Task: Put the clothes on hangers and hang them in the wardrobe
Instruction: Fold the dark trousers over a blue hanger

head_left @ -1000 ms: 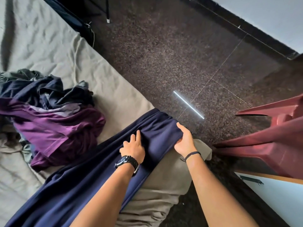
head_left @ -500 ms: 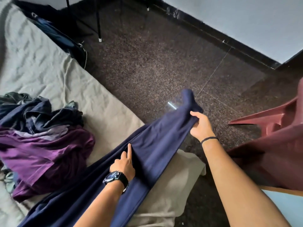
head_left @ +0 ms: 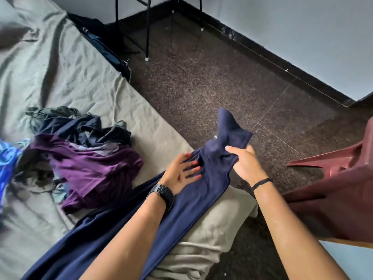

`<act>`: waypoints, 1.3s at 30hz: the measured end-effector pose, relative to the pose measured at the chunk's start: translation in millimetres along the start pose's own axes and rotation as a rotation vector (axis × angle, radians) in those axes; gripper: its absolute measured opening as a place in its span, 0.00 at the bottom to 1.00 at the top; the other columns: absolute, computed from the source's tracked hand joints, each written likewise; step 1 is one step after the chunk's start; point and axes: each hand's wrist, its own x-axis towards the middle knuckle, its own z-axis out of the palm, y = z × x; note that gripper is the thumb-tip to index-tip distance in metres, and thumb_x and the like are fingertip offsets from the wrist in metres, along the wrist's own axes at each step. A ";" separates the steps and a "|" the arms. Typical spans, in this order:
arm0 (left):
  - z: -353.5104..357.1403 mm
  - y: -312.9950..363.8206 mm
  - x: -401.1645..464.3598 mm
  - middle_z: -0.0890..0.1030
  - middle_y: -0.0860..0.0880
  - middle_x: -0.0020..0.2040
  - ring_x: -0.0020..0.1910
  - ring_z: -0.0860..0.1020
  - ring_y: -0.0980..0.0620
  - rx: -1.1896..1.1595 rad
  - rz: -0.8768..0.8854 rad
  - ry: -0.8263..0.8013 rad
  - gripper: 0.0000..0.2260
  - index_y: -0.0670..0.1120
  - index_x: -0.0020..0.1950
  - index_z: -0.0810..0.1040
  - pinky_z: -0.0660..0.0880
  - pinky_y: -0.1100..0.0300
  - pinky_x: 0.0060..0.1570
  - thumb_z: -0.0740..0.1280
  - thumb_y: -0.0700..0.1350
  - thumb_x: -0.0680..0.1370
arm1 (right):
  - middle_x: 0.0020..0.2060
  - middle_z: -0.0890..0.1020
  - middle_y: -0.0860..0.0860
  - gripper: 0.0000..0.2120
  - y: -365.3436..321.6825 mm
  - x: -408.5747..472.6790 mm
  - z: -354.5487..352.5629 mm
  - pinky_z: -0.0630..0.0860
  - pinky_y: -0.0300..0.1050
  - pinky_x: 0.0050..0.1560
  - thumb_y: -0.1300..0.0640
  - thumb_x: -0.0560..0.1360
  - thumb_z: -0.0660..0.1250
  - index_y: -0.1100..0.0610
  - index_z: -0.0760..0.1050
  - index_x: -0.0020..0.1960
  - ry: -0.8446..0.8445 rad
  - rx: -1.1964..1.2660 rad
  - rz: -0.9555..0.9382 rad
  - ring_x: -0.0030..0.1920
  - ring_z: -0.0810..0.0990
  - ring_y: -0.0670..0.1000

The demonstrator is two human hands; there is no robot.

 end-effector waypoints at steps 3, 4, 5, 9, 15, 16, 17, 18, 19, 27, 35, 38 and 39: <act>-26.7 9.9 -34.1 0.77 0.40 0.52 0.51 0.76 0.39 -0.231 0.039 -0.059 0.18 0.45 0.59 0.73 0.71 0.40 0.58 0.61 0.57 0.78 | 0.41 0.83 0.55 0.13 31.6 -50.1 39.8 0.78 0.52 0.54 0.77 0.74 0.58 0.65 0.72 0.54 -0.154 -0.051 0.005 0.45 0.81 0.54; -41.2 11.2 -50.3 0.78 0.39 0.54 0.52 0.77 0.39 -0.242 0.045 -0.078 0.22 0.46 0.61 0.72 0.70 0.39 0.59 0.61 0.60 0.76 | 0.44 0.82 0.56 0.15 47.0 -65.8 54.3 0.76 0.54 0.58 0.77 0.74 0.58 0.67 0.72 0.58 -0.195 -0.099 0.000 0.47 0.81 0.54; -54.9 11.4 -66.8 0.78 0.40 0.56 0.53 0.77 0.38 -0.239 0.049 -0.101 0.25 0.47 0.63 0.73 0.70 0.40 0.59 0.61 0.64 0.74 | 0.46 0.82 0.54 0.17 59.6 -82.5 67.6 0.76 0.51 0.59 0.77 0.74 0.58 0.67 0.72 0.60 -0.246 -0.157 -0.021 0.48 0.81 0.52; -139.6 4.1 -137.6 0.77 0.41 0.63 0.55 0.78 0.39 -0.252 0.045 -0.132 0.37 0.48 0.67 0.74 0.71 0.40 0.58 0.54 0.73 0.71 | 0.46 0.83 0.46 0.12 117.0 -154.7 126.1 0.76 0.34 0.48 0.70 0.75 0.64 0.58 0.77 0.55 -0.538 -0.423 -0.124 0.46 0.80 0.40; -260.4 -31.3 -245.8 0.83 0.43 0.37 0.35 0.82 0.47 -0.254 0.080 0.223 0.18 0.41 0.41 0.82 0.79 0.55 0.38 0.61 0.54 0.76 | 0.48 0.84 0.54 0.13 240.0 -242.9 195.1 0.77 0.38 0.49 0.66 0.71 0.71 0.60 0.79 0.56 -0.875 -0.752 -0.058 0.46 0.78 0.42; -276.3 -38.3 -257.5 0.82 0.44 0.34 0.34 0.81 0.47 -0.263 0.109 0.301 0.13 0.43 0.39 0.80 0.79 0.55 0.39 0.65 0.52 0.74 | 0.48 0.84 0.54 0.14 255.3 -255.9 203.5 0.77 0.38 0.49 0.68 0.71 0.70 0.60 0.79 0.56 -0.906 -0.785 -0.073 0.45 0.78 0.41; -296.7 -46.3 -271.3 0.80 0.43 0.33 0.34 0.80 0.45 -0.281 0.130 0.390 0.12 0.42 0.39 0.78 0.78 0.53 0.40 0.68 0.51 0.72 | 0.49 0.83 0.53 0.16 273.0 -271.4 213.9 0.77 0.38 0.50 0.69 0.70 0.68 0.60 0.79 0.57 -0.945 -0.814 -0.099 0.46 0.78 0.41; -315.6 -54.1 -280.5 0.79 0.42 0.33 0.34 0.79 0.44 -0.291 0.130 0.465 0.13 0.41 0.39 0.77 0.78 0.53 0.39 0.71 0.51 0.70 | 0.49 0.82 0.53 0.21 285.9 -283.9 222.5 0.76 0.37 0.52 0.72 0.69 0.66 0.59 0.79 0.60 -0.978 -0.853 -0.141 0.47 0.78 0.40; -336.8 -62.7 -291.0 0.78 0.41 0.32 0.33 0.78 0.44 -0.315 0.123 0.522 0.13 0.40 0.39 0.76 0.77 0.55 0.36 0.71 0.49 0.70 | 0.49 0.80 0.51 0.26 301.0 -297.1 230.6 0.75 0.36 0.54 0.74 0.67 0.63 0.58 0.77 0.62 -1.026 -0.910 -0.179 0.49 0.77 0.41; -429.1 -121.6 -324.3 0.76 0.44 0.33 0.28 0.76 0.50 -0.169 0.176 0.756 0.14 0.38 0.48 0.74 0.73 0.63 0.25 0.57 0.24 0.71 | 0.49 0.73 0.55 0.30 393.4 -340.8 238.2 0.72 0.56 0.55 0.65 0.67 0.60 0.53 0.70 0.69 -1.323 -1.454 -0.401 0.52 0.72 0.58; -440.1 -140.0 -291.6 0.71 0.41 0.57 0.54 0.72 0.42 0.690 -0.001 1.184 0.28 0.40 0.62 0.66 0.70 0.50 0.55 0.74 0.41 0.66 | 0.56 0.76 0.55 0.24 408.0 -305.2 242.9 0.69 0.45 0.64 0.60 0.73 0.66 0.55 0.69 0.69 -1.264 -1.389 -0.059 0.58 0.75 0.52; -428.7 -120.6 -279.0 0.65 0.41 0.63 0.61 0.67 0.38 0.876 -0.007 1.364 0.35 0.45 0.70 0.62 0.66 0.44 0.60 0.70 0.39 0.65 | 0.45 0.82 0.51 0.15 394.8 -275.4 265.6 0.73 0.40 0.53 0.61 0.73 0.65 0.53 0.77 0.58 -1.056 -1.303 -0.001 0.45 0.78 0.47; -429.4 -110.7 -273.5 0.65 0.41 0.64 0.61 0.66 0.39 0.877 0.054 1.397 0.34 0.47 0.70 0.63 0.66 0.44 0.60 0.69 0.38 0.65 | 0.42 0.82 0.51 0.13 390.2 -261.0 278.1 0.74 0.41 0.51 0.61 0.73 0.65 0.52 0.78 0.56 -1.034 -1.306 0.002 0.42 0.78 0.46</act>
